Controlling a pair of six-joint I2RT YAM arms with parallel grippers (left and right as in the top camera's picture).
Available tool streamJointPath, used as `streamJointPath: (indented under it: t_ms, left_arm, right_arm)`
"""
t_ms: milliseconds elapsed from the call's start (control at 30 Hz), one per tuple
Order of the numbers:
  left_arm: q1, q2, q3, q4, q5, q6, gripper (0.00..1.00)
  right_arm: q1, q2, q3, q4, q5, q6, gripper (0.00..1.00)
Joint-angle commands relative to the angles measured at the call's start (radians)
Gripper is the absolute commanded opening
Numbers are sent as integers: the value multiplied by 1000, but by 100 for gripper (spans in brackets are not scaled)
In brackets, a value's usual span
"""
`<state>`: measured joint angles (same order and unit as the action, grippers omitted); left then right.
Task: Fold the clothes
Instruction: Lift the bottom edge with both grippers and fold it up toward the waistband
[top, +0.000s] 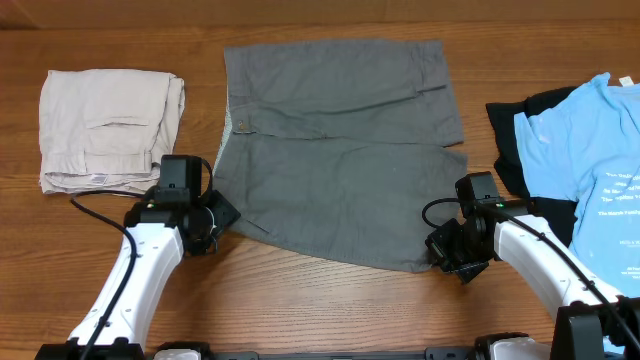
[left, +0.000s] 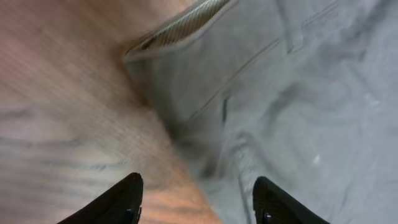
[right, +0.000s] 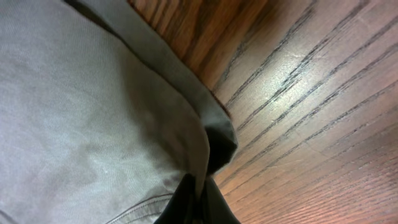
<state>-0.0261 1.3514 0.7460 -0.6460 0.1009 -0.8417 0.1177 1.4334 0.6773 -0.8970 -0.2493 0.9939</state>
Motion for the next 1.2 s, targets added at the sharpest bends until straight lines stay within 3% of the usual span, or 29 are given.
streamJointPath:
  t_ms: [0,267,633,733,767,833,1167]
  left_arm:
    - [0,3,-19,53,-16,-38,61]
    - [0,30,-24,98,-31,-37,61]
    - [0,203,-24,180,-33,-37,58]
    - [0,218,-24,187,-33,-37,46]
    - [0,218,-24,186,-33,-37,36]
    - [0,218,-24,177,-31,-26,5]
    - [0,215,-1,29,57,146,4]
  right_arm:
    - [-1,-10,-5,6,30,1,4]
    - [-1,-10,-5,6,31,1,4]
    - [-1,-10,-5,6,31,1,4]
    - [-1,-10,-5,6,31,1,4]
    - [-1,-10,-5,6,32,1,4]
    - [-1,-10,-5,7,37,-3,4]
    - [-3,-13,74,-97,126,-130,4]
